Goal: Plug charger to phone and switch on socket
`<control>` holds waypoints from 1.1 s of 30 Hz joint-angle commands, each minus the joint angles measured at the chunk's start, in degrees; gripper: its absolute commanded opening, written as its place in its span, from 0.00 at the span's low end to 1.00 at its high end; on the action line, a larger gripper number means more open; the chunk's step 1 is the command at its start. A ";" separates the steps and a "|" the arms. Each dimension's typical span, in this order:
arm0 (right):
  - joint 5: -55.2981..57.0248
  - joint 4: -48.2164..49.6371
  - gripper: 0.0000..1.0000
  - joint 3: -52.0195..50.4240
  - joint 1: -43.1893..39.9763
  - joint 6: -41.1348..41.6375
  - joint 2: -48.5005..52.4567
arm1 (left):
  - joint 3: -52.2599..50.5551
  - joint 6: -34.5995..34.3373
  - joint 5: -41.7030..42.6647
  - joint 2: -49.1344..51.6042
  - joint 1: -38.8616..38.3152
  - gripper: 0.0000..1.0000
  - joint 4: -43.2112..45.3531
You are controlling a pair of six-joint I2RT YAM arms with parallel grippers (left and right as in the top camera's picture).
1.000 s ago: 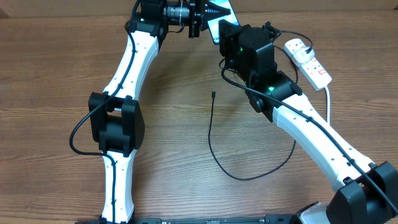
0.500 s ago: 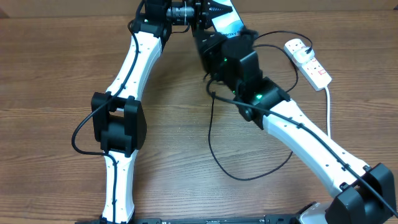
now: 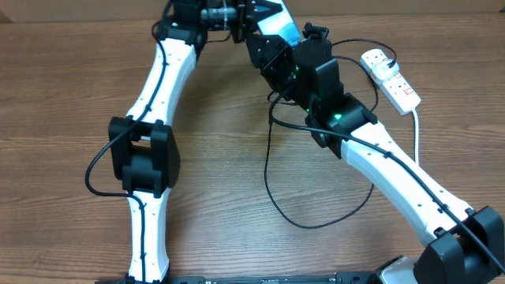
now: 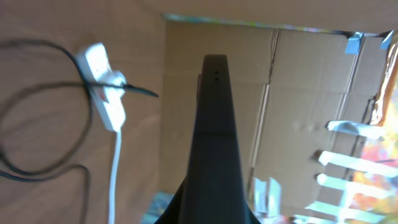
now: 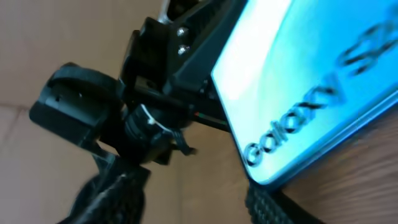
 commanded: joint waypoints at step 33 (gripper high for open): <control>-9.07 -32.48 0.49 1.14 -4.22 -43.89 13.38 | 0.61 53.16 -30.75 -14.03 11.32 0.04 -53.35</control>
